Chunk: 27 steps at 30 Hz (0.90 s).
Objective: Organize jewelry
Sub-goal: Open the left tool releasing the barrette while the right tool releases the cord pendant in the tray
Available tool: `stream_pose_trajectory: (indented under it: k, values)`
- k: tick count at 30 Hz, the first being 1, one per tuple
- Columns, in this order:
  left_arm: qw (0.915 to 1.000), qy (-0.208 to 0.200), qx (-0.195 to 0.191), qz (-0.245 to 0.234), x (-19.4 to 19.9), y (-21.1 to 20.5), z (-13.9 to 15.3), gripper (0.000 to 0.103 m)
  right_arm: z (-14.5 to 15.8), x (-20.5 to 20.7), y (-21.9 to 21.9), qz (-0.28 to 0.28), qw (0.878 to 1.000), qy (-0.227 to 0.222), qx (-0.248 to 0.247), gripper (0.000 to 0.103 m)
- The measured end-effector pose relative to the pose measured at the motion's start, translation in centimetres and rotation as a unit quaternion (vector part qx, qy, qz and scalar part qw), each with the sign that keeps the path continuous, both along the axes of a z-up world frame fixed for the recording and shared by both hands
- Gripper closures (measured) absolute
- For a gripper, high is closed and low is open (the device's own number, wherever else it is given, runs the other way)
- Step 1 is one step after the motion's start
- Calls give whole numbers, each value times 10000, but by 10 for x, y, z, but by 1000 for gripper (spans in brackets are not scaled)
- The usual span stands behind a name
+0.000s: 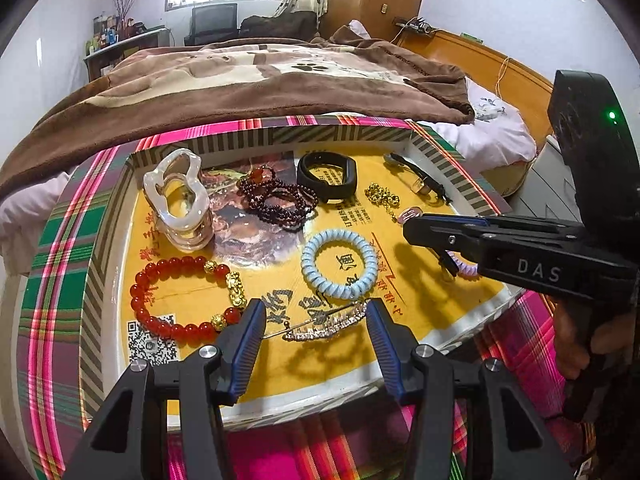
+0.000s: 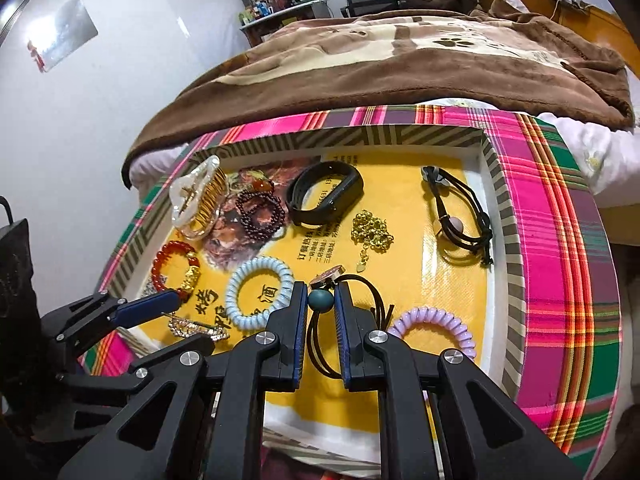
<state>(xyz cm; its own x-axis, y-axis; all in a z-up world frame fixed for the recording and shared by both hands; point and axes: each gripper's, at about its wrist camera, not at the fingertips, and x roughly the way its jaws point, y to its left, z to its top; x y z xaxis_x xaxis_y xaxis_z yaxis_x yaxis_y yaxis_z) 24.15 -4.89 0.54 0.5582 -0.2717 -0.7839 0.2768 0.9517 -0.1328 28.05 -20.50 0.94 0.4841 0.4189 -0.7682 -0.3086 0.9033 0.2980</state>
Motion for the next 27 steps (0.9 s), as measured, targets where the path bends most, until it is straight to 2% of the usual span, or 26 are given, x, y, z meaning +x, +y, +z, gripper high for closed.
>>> stream_pose_trajectory:
  k: [6, 7, 9, 14, 16, 18, 23, 24, 27]
  values:
    - [10000, 28, 20, 32, -1, 0, 0, 49, -3, 1, 3, -4, 9999, 19, -106, 89]
    - [10000, 35, 22, 26, 0, -1, 1, 48, -3, 0, 3, -9, 9999, 19, -104, 88]
    - [10000, -1, 15, 63, -2, 1, 3, 39, -2, -2, 3, -62, 9999, -54, -120, 84]
    - [9999, -43, 36, 89, -6, 1, 8, 38, 4, -8, 0, -134, 9998, -152, -79, 84]
    - [9999, -81, 49, 114, -9, 1, 11, 34, 7, -11, -1, -163, 9997, -183, -43, 84]
    - [9998, -134, 41, 160, -13, 2, 15, 29, 11, -17, -2, -193, 9995, -266, -16, 83]
    - [9991, -267, 36, 342, -27, 7, 27, 25, 20, -34, -2, -325, 9983, -471, -111, 76]
    - [9987, -279, 38, 414, -30, 9, 29, 21, 23, -40, -1, -355, 9977, -547, -188, 76]
    - [9977, -376, 31, 570, -42, 14, 35, 18, 29, -58, 2, -418, 9948, -793, -478, 76]
